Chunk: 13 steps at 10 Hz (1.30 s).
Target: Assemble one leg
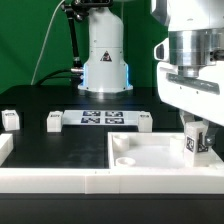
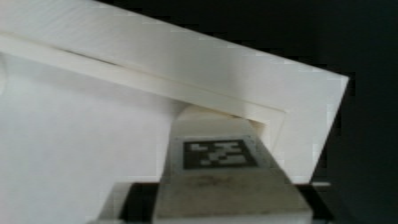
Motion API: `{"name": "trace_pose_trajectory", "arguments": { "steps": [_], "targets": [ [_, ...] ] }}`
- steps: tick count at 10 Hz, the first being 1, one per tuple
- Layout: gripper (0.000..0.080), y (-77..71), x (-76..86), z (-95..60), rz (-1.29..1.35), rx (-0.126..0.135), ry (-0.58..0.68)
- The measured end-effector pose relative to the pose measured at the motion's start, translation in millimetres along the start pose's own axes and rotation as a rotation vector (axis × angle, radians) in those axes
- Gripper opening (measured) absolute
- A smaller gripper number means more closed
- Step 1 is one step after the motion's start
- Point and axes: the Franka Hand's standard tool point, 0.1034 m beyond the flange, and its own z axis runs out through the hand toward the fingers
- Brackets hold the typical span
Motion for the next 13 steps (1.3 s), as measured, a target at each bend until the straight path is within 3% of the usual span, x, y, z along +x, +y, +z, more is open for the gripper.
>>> {"name": "trace_pose_trajectory", "arguments": {
  "steps": [3,5,13],
  "targets": [
    [0.0298,0.3,-1.2,0.2,-0.042,-0.002,-0.002],
    [0.0617,0.0,-2.9,0.0,-0.272,-0.005,0.003],
    [0.0649,-0.7,-2.9,-1.4,-1.137,-0.048,0.032]
  ]
}}
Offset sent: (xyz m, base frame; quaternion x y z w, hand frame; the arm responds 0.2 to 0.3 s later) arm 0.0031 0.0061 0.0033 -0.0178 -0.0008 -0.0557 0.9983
